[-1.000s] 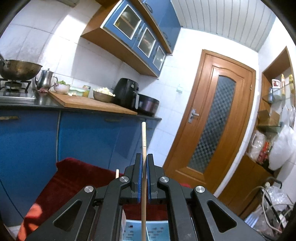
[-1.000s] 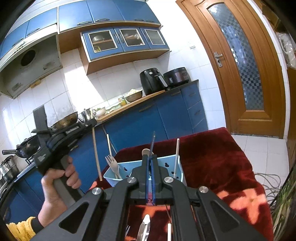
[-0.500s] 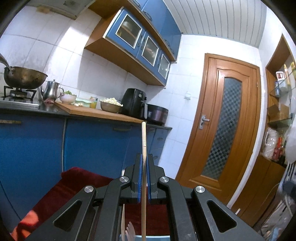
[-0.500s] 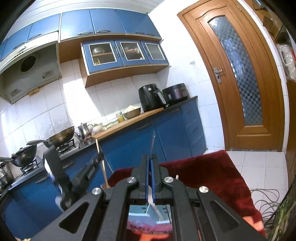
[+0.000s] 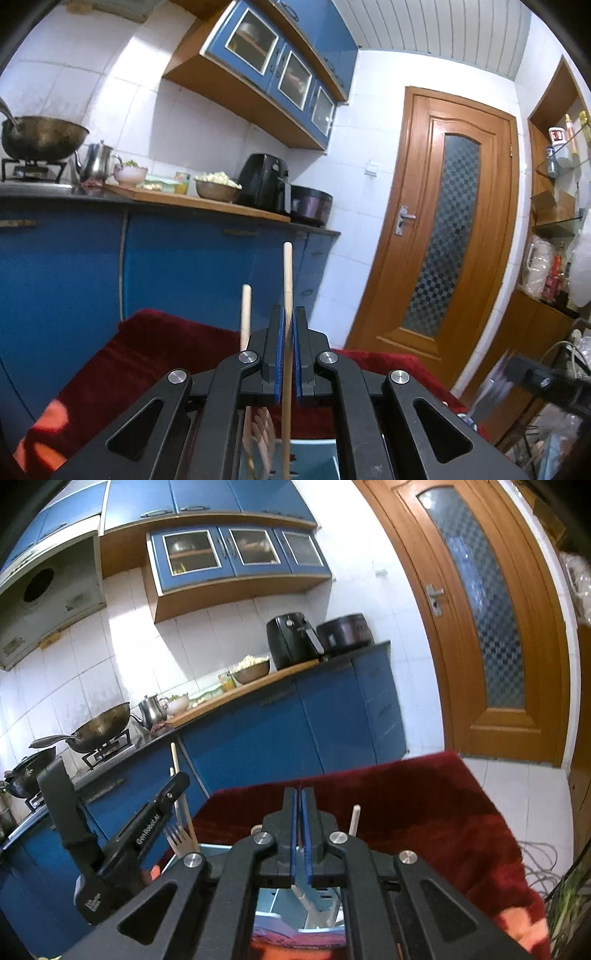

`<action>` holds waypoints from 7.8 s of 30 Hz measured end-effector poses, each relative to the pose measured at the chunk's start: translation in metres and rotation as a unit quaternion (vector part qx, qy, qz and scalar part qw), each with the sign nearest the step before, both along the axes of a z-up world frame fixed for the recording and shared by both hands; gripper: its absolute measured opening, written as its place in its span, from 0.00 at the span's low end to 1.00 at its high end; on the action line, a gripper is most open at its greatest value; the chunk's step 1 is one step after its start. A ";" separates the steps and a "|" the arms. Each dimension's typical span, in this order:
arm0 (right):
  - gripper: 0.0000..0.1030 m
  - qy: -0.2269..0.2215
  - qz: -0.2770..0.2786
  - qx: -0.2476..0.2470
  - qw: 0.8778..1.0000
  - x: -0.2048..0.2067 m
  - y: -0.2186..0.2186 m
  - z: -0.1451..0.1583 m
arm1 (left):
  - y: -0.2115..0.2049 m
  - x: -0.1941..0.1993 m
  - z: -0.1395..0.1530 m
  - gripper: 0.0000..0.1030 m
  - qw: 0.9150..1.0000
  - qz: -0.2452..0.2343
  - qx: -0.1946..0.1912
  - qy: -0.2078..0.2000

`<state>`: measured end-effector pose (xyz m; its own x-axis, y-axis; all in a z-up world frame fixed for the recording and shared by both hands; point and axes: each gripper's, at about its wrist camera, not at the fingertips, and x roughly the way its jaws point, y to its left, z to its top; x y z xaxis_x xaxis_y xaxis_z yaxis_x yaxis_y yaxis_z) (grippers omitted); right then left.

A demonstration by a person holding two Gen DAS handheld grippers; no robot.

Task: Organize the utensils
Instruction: 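Lower both held utensils into the blue Box holder and open both tools, then move both open tools back down toward the utensils on the blanket, then grasp a silver fork with the left tool while the right grasps a white chopstick, then lift the fork and chopstick and carry both over the Box holder, then lower the fork and chopstick into the holder and open both tools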

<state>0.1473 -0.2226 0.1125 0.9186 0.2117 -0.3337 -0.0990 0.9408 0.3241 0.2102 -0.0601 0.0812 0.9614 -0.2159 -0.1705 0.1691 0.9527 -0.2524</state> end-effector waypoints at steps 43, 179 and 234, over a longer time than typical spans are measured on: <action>0.16 0.055 -0.002 -0.001 0.998 -0.106 0.017 -0.010 | 0.040 -0.125 0.006 0.24 0.988 -0.062 0.043 0.134; 0.07 0.026 0.010 -0.014 1.000 -0.152 0.021 -0.029 | 0.054 -0.133 -0.011 0.04 0.965 -0.181 -0.040 0.184; 0.07 -0.036 -0.020 -0.010 0.999 -0.068 0.002 -0.010 | 0.022 -0.038 -0.010 0.04 0.991 -0.085 0.042 0.094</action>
<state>0.0795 -0.2209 0.1024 0.9478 0.1690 -0.2704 -0.0843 0.9506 0.2987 0.1725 -0.0383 0.0708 0.8622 -0.3494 -0.3668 0.2867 0.9335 -0.2152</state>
